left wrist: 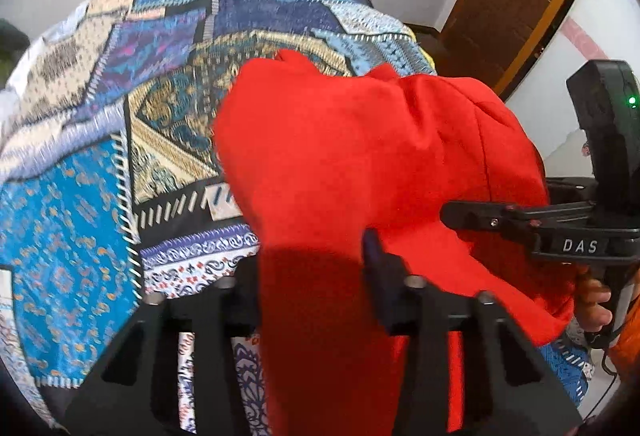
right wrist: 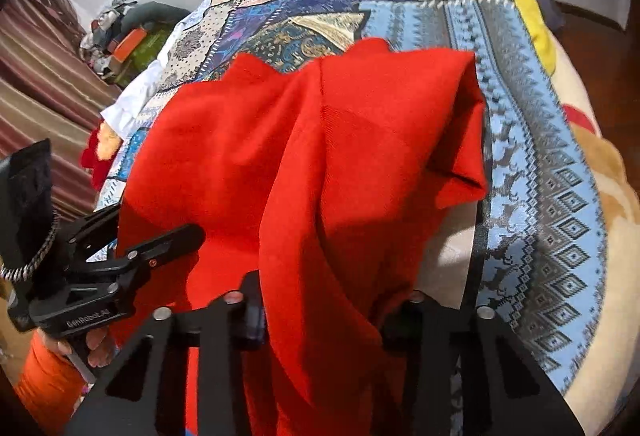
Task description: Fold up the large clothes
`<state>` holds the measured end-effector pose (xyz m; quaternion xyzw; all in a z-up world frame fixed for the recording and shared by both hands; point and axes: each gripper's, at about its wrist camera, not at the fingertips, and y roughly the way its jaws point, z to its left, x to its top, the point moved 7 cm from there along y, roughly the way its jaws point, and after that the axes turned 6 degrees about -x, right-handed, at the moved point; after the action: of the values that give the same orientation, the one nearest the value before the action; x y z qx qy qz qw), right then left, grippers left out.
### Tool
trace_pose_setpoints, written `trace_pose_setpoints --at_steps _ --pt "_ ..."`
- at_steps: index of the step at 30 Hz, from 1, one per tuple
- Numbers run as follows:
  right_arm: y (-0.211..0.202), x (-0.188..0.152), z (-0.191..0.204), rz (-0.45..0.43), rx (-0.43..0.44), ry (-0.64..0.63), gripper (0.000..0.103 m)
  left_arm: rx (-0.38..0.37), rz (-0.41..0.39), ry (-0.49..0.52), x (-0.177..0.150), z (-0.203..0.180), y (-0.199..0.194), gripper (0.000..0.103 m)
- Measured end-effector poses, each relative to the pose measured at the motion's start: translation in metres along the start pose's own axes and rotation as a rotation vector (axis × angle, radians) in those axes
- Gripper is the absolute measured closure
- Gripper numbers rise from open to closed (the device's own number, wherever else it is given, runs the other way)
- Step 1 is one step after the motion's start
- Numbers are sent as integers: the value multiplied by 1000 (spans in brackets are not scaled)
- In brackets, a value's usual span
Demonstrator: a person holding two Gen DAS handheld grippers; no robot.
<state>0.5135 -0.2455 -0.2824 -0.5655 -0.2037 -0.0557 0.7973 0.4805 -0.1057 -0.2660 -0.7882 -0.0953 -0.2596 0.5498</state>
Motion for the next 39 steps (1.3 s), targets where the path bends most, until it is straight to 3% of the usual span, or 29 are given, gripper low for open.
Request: trace_pose_setpoints --at_steps 4,12,22,30,39 --pt "-23 6 17 -51 -5 -21 72 10 -31 29 5 -4 -21 74" --pt "-69 18 55 -129 14 -55 74 54 -132 62 20 -4 -85 75" --pt "-96 28 142 -189 50 -141 74 115 -218 33 7 48 -166 75" --pt "-61 21 222 -133 83 -202 74 157 -208 -49 -33 115 -195 75" --pt "33 1 276 23 92 -240 74 188 -114 -187 -93 201 -166 75"
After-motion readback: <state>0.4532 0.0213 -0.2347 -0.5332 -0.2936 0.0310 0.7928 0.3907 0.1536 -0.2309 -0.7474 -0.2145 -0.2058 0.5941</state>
